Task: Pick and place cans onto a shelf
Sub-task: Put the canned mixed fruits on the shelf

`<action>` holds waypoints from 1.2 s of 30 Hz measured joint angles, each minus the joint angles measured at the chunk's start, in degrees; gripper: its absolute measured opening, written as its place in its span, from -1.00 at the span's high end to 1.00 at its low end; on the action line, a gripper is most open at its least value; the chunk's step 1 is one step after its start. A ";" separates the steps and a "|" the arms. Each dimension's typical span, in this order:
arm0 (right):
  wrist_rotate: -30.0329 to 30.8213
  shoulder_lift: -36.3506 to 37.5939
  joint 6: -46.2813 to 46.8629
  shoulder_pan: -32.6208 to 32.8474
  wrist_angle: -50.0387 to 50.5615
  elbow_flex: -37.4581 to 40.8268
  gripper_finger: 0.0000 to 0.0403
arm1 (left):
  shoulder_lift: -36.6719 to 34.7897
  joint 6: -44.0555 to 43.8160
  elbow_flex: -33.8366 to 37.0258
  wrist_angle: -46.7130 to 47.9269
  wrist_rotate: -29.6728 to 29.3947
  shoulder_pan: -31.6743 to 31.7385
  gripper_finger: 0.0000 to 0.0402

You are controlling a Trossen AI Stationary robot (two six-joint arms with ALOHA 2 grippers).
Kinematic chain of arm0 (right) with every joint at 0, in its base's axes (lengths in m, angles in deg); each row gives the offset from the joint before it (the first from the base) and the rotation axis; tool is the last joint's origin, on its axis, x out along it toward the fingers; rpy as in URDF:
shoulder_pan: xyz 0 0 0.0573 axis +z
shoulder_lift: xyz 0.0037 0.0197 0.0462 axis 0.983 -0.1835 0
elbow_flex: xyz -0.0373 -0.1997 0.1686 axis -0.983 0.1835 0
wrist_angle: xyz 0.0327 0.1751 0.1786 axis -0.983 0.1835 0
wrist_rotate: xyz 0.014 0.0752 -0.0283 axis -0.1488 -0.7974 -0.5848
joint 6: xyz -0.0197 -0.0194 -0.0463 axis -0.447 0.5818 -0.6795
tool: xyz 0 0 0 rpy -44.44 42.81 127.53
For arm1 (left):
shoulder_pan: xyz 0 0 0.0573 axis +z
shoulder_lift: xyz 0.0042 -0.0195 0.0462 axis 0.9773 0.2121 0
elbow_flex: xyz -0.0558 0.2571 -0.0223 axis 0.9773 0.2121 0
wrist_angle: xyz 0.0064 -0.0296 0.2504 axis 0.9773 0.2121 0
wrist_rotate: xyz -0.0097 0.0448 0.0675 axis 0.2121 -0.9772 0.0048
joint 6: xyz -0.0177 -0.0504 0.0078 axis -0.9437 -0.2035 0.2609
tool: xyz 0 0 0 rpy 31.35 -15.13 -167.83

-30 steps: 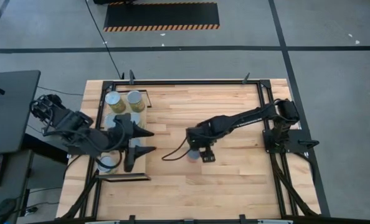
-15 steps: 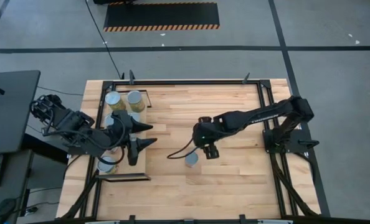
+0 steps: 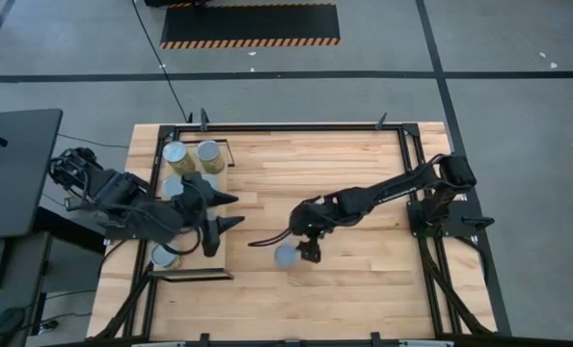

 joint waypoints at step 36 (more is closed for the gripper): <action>31.93 36.87 28.60 16.90 31.26 0.62 -0.38 | 28.89 -2.44 0.04 -4.32 22.10 7.59 -0.77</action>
